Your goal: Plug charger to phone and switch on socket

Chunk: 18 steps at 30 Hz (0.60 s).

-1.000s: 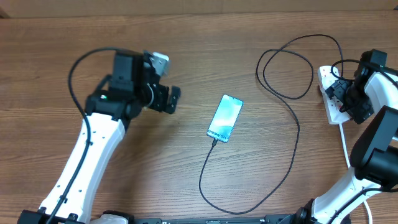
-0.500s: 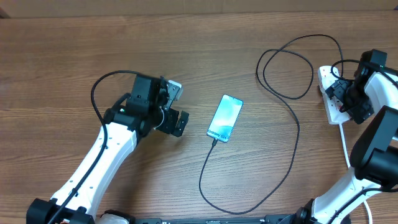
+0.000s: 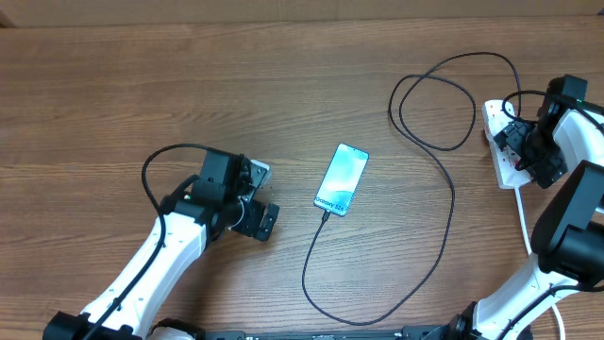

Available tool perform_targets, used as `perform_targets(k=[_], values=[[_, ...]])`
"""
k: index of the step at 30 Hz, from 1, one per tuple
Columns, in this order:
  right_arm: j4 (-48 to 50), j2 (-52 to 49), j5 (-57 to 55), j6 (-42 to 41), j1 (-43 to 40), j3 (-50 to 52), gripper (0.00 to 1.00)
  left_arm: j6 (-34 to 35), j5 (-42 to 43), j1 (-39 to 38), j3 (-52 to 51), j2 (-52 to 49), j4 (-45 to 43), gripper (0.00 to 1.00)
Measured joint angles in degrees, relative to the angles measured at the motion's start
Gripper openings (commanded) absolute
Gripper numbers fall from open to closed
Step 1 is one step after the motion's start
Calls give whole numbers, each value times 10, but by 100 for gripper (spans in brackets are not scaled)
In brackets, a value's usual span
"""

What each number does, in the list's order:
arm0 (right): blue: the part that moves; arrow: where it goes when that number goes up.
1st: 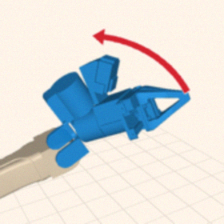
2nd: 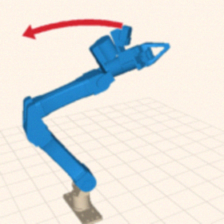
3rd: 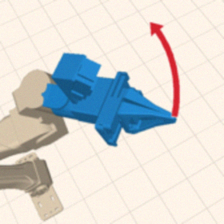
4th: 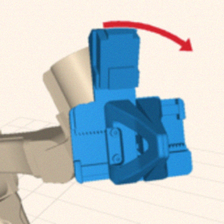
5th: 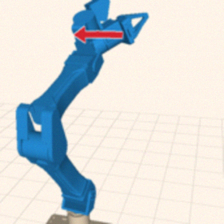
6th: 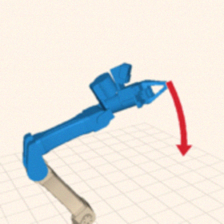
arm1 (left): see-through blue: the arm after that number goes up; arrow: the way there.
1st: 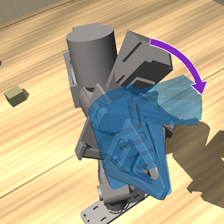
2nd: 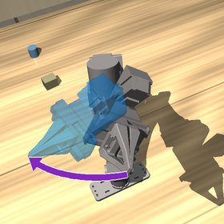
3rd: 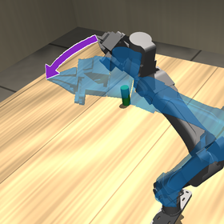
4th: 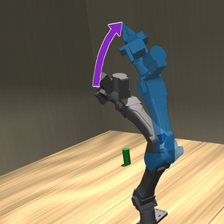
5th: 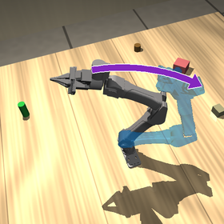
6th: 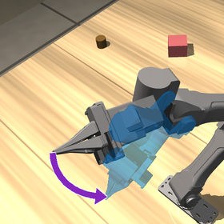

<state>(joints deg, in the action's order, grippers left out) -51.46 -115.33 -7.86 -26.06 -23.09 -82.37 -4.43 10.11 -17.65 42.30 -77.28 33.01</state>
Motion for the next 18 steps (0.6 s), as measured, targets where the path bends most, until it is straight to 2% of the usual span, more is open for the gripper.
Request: perform_targets(k=[11,18], values=[[0,0,0,0,0,0,100,0,12,0,-82,24,-283,99],[0,0,0,2,0,0,100,0,21,2,-104,26,-342,100]])
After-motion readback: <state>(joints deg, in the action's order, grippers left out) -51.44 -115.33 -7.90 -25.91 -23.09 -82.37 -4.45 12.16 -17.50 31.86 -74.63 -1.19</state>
